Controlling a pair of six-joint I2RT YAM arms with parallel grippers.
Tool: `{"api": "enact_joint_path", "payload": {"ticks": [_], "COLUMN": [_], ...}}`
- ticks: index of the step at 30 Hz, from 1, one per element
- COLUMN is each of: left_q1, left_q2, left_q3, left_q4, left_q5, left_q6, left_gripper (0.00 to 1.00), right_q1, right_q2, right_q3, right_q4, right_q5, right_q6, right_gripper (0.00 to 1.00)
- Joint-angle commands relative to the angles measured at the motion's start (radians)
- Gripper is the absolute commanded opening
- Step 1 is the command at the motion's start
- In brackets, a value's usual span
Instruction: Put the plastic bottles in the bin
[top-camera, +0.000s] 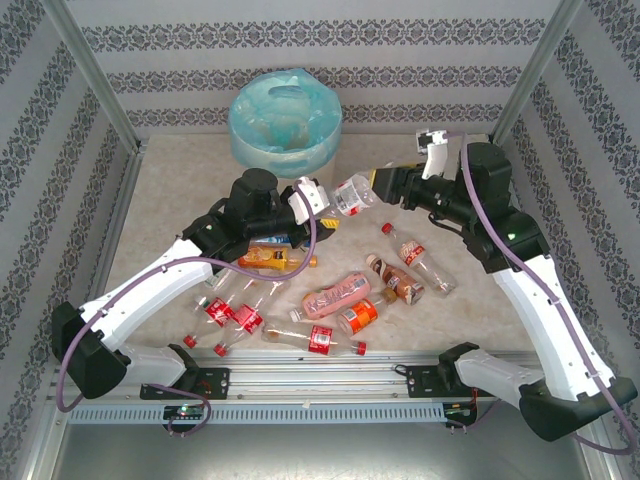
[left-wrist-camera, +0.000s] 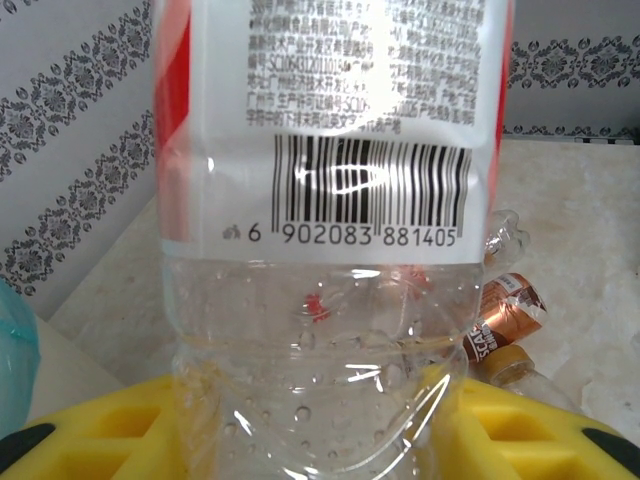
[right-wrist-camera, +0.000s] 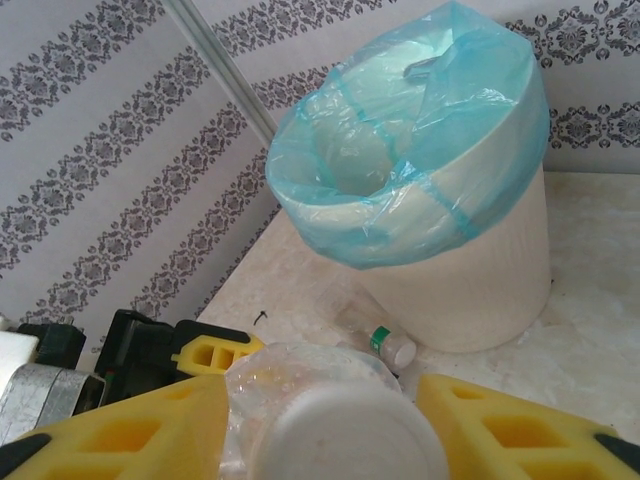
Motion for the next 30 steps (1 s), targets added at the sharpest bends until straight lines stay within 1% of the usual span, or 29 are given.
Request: {"api": "enact_joint_path", "payload": {"ticks": [1,3,5,6,7,9,10,11,12,13,14,15,18,21,22,24,27,30], "left_q1": [-0.004,-0.004,-0.004,-0.004,-0.004,-0.004,-0.003,-0.004,-0.004,-0.004,-0.003,-0.003,-0.003,0.0,0.003,0.019,0.058,0.121], "left_q2": [-0.021,-0.021,-0.022,-0.023,-0.026,-0.034,-0.042,-0.048,-0.059,-0.07,-0.08,-0.092,-0.132,-0.17,-0.176,-0.175,-0.151,-0.109], "left_q3": [-0.008,-0.01,-0.011,-0.014,-0.017,-0.021,-0.024,-0.026,-0.029,-0.03,-0.027,-0.024,0.004,0.065,0.095,0.168,0.27,0.336], "left_q4": [0.053,0.056,0.057,0.061,0.066,0.084,0.096,0.107,0.119,0.128,0.129,0.126,0.09,0.026,-0.005,-0.082,-0.196,-0.267], "left_q5": [0.002,-0.001,-0.002,-0.008,-0.018,-0.046,-0.063,-0.079,-0.1,-0.117,-0.132,-0.148,-0.207,-0.331,-0.384,-0.454,-0.486,-0.492], "left_q6": [-0.004,-0.006,-0.004,-0.006,-0.013,-0.031,-0.041,-0.053,-0.066,-0.079,-0.088,-0.099,-0.119,-0.133,-0.139,-0.158,-0.194,-0.258], "left_gripper": [0.49,0.49,0.49,0.5,0.53,0.63,0.69,0.76,0.85,0.93,0.98,1.0,1.0,1.0,1.0,1.0,1.0,1.0], "right_q1": [0.01,0.009,0.009,0.009,0.01,0.01,0.012,0.015,0.019,0.026,0.031,0.038,0.056,0.081,0.093,0.117,0.151,0.163], "right_q2": [0.014,0.017,0.018,0.02,0.021,0.024,0.03,0.038,0.052,0.064,0.08,0.1,0.166,0.255,0.293,0.383,0.548,0.732], "right_q3": [0.029,0.024,0.022,0.02,0.02,0.025,0.037,0.052,0.077,0.109,0.14,0.178,0.315,0.471,0.531,0.648,0.842,1.065], "right_q4": [0.031,0.035,0.035,0.036,0.039,0.047,0.052,0.052,0.054,0.054,0.059,0.065,0.089,0.109,0.108,0.095,0.041,-0.025], "right_q5": [0.02,0.01,0.014,0.016,0.017,0.015,0.015,0.019,0.025,0.034,0.04,0.049,0.076,0.124,0.147,0.197,0.287,0.357], "right_q6": [-0.019,-0.016,-0.016,-0.017,-0.019,-0.018,-0.02,-0.024,-0.031,-0.039,-0.048,-0.058,-0.083,-0.129,-0.156,-0.217,-0.323,-0.38], "right_gripper": [0.45,0.36,0.23,0.19,0.18,0.13,0.07,0.02,0.0,0.0,0.0,0.0,0.0,0.0,0.0,0.0,0.0,0.0]}}
